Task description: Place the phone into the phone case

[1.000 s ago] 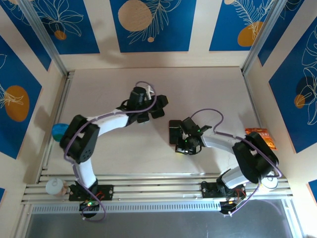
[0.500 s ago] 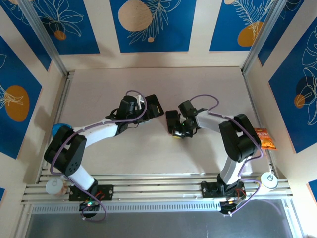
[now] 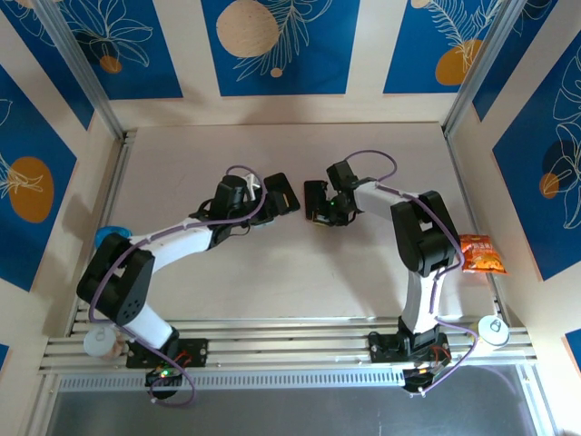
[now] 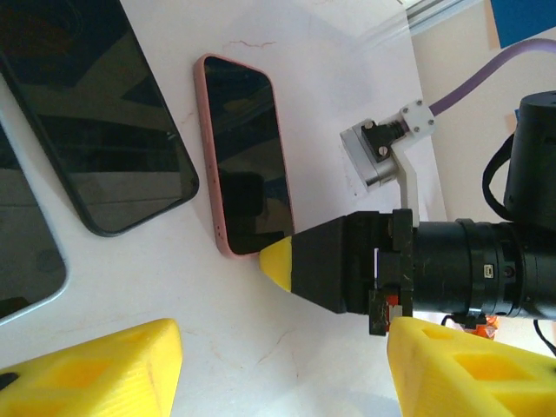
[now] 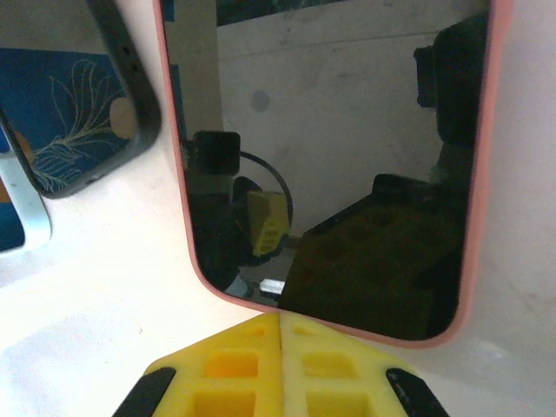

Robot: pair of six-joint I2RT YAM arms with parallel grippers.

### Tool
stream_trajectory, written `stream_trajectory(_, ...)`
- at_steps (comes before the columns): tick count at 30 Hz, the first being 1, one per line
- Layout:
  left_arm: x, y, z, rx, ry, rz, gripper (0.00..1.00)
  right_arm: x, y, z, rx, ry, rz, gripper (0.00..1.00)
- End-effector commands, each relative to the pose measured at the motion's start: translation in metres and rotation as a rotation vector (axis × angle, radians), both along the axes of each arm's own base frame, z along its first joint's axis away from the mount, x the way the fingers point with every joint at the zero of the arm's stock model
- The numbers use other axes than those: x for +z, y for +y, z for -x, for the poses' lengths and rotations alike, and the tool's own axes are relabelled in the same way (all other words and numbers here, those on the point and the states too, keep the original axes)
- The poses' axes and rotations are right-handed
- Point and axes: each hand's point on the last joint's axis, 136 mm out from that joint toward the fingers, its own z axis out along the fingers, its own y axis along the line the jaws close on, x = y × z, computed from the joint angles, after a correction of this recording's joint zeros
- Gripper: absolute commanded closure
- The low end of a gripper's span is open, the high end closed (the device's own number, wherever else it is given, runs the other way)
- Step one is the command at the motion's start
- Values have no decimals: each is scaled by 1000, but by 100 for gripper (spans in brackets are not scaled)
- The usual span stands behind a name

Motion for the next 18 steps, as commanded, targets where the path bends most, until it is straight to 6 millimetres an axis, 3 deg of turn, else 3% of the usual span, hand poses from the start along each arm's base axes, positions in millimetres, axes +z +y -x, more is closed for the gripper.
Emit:
stream_trajectory(1, -3, 16, 4, 15, -18, -68, 36, -3, -7, -17, -1, -47, 47, 100)
stream_trajectory(4, -12, 28, 12, 26, -3, -141, 35, 12, -5, -20, 17, -85, 45, 100)
stream_trajectory(7, -20, 56, 19, 72, 5, -276, 34, 42, -7, -13, 56, -165, 61, 100)
stream_trajectory(8, -22, 70, 22, 103, 11, -340, 29, 53, -11, -8, 70, -197, 74, 91)
stream_trajectory(9, -23, 84, 23, 135, 8, -403, 19, 65, -17, -4, 70, -234, 97, 56)
stream_trajectory(10, -22, 98, 24, 164, 6, -458, 5, 74, -27, -2, 52, -267, 131, 41)
stream_trajectory(11, -22, 115, 25, 200, 11, -530, 0, 82, -41, 1, 22, -304, 189, 32)
stream_trajectory(12, -21, 132, 26, 231, 16, -597, 0, 90, -57, 3, -14, -335, 243, 16)
stream_trajectory(15, -12, 175, 24, 321, -27, -767, 0, 104, -100, 10, -117, -411, 328, 11)
stream_trajectory(18, -1, 201, 19, 362, -124, -851, 0, 110, -139, 14, -221, -510, 401, 10)
